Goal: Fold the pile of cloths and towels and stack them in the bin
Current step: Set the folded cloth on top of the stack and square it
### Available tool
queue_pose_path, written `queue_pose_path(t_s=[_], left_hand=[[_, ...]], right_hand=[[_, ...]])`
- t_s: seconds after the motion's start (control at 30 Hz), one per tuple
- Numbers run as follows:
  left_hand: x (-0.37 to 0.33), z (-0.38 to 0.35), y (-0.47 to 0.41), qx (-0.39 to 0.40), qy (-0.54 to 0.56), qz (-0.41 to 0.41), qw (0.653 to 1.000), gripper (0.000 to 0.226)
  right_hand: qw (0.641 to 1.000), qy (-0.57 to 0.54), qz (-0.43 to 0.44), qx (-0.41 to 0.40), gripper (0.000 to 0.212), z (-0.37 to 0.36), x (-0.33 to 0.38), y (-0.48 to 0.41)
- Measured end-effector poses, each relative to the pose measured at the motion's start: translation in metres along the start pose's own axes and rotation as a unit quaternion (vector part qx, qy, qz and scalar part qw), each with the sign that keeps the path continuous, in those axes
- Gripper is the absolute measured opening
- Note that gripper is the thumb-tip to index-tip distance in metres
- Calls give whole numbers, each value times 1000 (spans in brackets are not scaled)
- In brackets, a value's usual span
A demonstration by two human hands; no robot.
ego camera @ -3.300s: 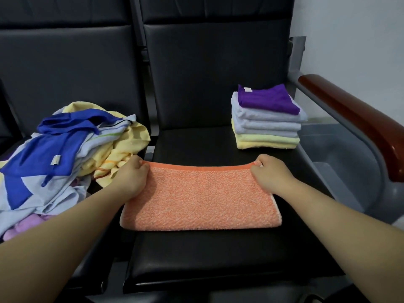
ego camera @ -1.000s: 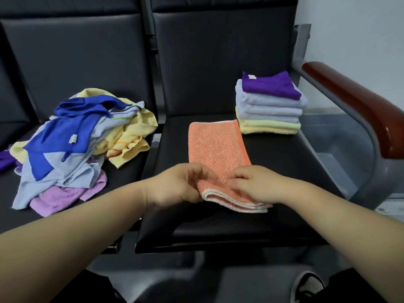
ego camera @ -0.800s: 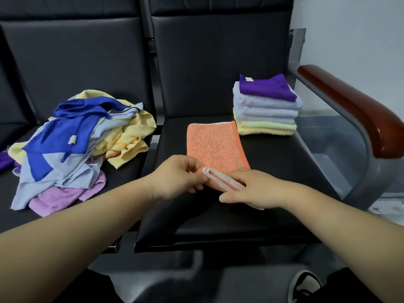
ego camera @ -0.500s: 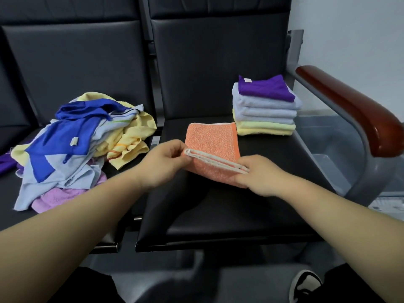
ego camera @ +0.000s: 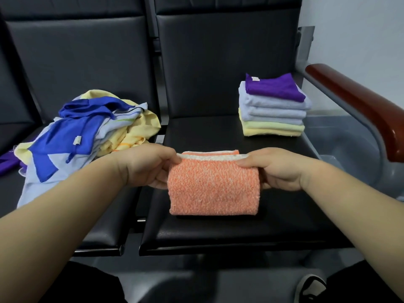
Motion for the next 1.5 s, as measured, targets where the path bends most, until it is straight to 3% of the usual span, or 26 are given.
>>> queue_pose_path(t_s=[0.07,0.13,0.23,0.4,0.57,0.77,0.9,1.0,1.13,1.27,1.4,1.5], left_hand=[[-1,8,-12,-54,13,-20,998,19],[-4,15,-25,-111,22,-50,992,19],[-7,22,-42,-193,21,-92,977,11],[-8,30,-73,-297,-191,-148,924,14],[-2,25,-92,-322,-343,-148,870,17],[-5,20,-94,-349,-444,-139,814,15],[2,26,-91,-325,-461,-90,821,29],[11,26,-88,-266,-490,-31,830,42],[22,17,-83,-215,-460,7,861,38],[27,14,-75,-232,-363,6,903,27],[17,1,-60,-281,-255,-53,924,24],[-1,-10,-50,-316,-235,-117,912,27]], right_hand=[[999,-13,25,-45,10,7,5,-9],[995,-27,39,-89,20,15,10,-20],[988,-13,56,-146,17,22,15,-37],[970,43,27,-236,24,30,12,-62],[932,179,15,-316,36,42,7,-87],[880,315,5,-355,30,46,12,-92],[865,363,-48,-342,51,46,13,-85],[877,369,-105,-289,68,39,8,-73],[904,355,-118,-209,54,19,-2,-57],[936,279,-103,-190,39,11,-17,-52],[966,163,-74,-188,25,12,-21,-46],[978,53,-24,-199,29,15,-15,-42]])
Point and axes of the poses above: each hand's wrist, its own y-axis away from the middle knuckle, its own z-axis out of the back of the hand, x = y × z, the point moved 7 cm from there along -y, towards the middle knuckle, and after that the axes turned 6 degrees about -z, right-handed, at the moved point
